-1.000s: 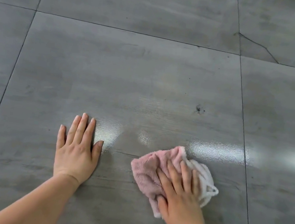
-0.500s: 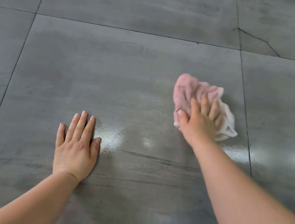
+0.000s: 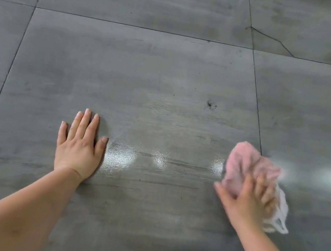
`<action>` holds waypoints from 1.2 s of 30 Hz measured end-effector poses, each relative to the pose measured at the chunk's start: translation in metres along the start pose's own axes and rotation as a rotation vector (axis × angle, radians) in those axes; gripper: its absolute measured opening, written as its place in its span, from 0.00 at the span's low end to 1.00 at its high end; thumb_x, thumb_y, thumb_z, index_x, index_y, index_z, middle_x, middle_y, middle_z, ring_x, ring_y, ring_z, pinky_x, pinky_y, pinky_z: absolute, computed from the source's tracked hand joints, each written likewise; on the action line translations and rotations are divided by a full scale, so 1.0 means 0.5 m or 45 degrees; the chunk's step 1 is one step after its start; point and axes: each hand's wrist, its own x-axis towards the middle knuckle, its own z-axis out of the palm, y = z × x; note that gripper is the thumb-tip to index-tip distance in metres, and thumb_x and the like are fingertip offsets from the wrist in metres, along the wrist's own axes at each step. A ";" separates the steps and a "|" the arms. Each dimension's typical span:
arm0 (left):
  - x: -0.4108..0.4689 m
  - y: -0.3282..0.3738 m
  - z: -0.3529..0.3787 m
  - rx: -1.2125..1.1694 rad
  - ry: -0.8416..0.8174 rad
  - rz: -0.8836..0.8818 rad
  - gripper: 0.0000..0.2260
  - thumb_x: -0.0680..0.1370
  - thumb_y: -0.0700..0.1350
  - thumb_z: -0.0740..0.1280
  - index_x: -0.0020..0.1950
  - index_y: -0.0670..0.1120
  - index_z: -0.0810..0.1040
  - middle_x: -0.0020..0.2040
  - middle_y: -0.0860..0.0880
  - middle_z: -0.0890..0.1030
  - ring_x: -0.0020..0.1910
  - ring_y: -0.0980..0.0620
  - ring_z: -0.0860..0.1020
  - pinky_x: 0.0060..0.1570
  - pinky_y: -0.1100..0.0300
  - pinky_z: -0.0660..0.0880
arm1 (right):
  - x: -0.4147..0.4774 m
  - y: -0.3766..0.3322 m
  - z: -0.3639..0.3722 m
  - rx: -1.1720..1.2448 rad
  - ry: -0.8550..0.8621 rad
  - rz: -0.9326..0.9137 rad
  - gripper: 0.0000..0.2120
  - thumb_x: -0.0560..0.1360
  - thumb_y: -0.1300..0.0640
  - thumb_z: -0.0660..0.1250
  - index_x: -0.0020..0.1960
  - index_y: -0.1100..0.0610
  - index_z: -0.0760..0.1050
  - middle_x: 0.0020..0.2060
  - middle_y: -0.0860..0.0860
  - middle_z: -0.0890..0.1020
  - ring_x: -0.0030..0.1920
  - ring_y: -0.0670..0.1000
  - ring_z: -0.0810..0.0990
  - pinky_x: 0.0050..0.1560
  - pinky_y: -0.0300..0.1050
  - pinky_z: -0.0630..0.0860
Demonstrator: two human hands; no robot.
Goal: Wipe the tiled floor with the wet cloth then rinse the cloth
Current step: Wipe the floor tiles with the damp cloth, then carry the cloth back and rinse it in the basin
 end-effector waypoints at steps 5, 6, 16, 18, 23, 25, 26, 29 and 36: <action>0.008 -0.008 -0.027 -0.160 -0.146 -0.009 0.22 0.80 0.50 0.51 0.73 0.48 0.55 0.76 0.50 0.50 0.75 0.54 0.45 0.72 0.56 0.38 | -0.084 -0.122 0.112 -0.246 0.155 -0.795 0.30 0.57 0.43 0.55 0.59 0.47 0.68 0.68 0.51 0.71 0.69 0.57 0.57 0.64 0.58 0.54; 0.010 -0.014 -0.036 -0.197 -0.175 0.007 0.22 0.80 0.50 0.51 0.73 0.48 0.57 0.76 0.50 0.51 0.75 0.54 0.46 0.72 0.56 0.40 | -0.096 -0.141 0.117 -0.267 0.160 -0.978 0.26 0.55 0.44 0.57 0.53 0.46 0.70 0.63 0.49 0.77 0.66 0.57 0.62 0.63 0.57 0.60; -0.154 0.015 -0.196 -0.774 -0.317 -0.009 0.42 0.59 0.69 0.47 0.71 0.52 0.62 0.71 0.53 0.65 0.71 0.53 0.62 0.71 0.58 0.57 | -0.150 -0.257 -0.041 0.901 -0.732 -0.303 0.09 0.71 0.66 0.57 0.37 0.55 0.69 0.29 0.54 0.73 0.27 0.52 0.69 0.28 0.37 0.65; -0.197 0.025 -0.253 -0.974 -0.363 -0.084 0.43 0.59 0.70 0.52 0.72 0.53 0.58 0.71 0.54 0.65 0.71 0.54 0.61 0.71 0.54 0.59 | -0.209 -0.267 -0.093 1.226 -1.046 -0.156 0.05 0.66 0.62 0.60 0.41 0.60 0.72 0.37 0.61 0.75 0.35 0.57 0.72 0.37 0.44 0.71; -0.250 0.015 -0.484 -1.405 -0.693 -0.351 0.34 0.57 0.67 0.65 0.61 0.55 0.72 0.63 0.53 0.74 0.64 0.55 0.71 0.63 0.61 0.66 | -0.401 -0.321 -0.256 1.527 -1.542 -0.202 0.38 0.48 0.46 0.82 0.52 0.64 0.79 0.46 0.60 0.83 0.47 0.59 0.82 0.53 0.58 0.78; -0.296 -0.003 -0.600 -1.465 -0.677 -0.314 0.26 0.53 0.67 0.63 0.46 0.56 0.77 0.49 0.54 0.81 0.52 0.57 0.77 0.54 0.66 0.71 | -0.487 -0.358 -0.341 1.522 -1.490 -0.219 0.26 0.46 0.51 0.82 0.41 0.60 0.84 0.37 0.55 0.85 0.38 0.52 0.84 0.41 0.47 0.82; -0.323 -0.010 -0.658 -1.457 -0.627 -0.308 0.24 0.52 0.66 0.64 0.42 0.55 0.77 0.44 0.54 0.81 0.45 0.60 0.78 0.48 0.71 0.71 | -0.534 -0.380 -0.387 1.495 -1.445 -0.179 0.18 0.48 0.56 0.80 0.37 0.59 0.83 0.32 0.53 0.85 0.33 0.49 0.83 0.36 0.42 0.81; -0.408 -0.032 -0.845 -1.271 -0.451 -0.292 0.27 0.51 0.65 0.64 0.39 0.46 0.77 0.39 0.52 0.77 0.38 0.57 0.73 0.40 0.72 0.67 | -0.661 -0.436 -0.511 1.439 -1.351 -0.052 0.08 0.58 0.59 0.68 0.36 0.61 0.75 0.22 0.50 0.77 0.23 0.44 0.76 0.25 0.34 0.73; -0.626 -0.140 -1.262 -1.094 -0.166 -0.405 0.24 0.55 0.63 0.65 0.32 0.42 0.69 0.31 0.48 0.71 0.33 0.50 0.69 0.37 0.61 0.67 | -0.988 -0.585 -0.762 0.788 -1.653 -0.703 0.25 0.53 0.44 0.77 0.40 0.58 0.74 0.27 0.46 0.78 0.27 0.45 0.75 0.30 0.36 0.73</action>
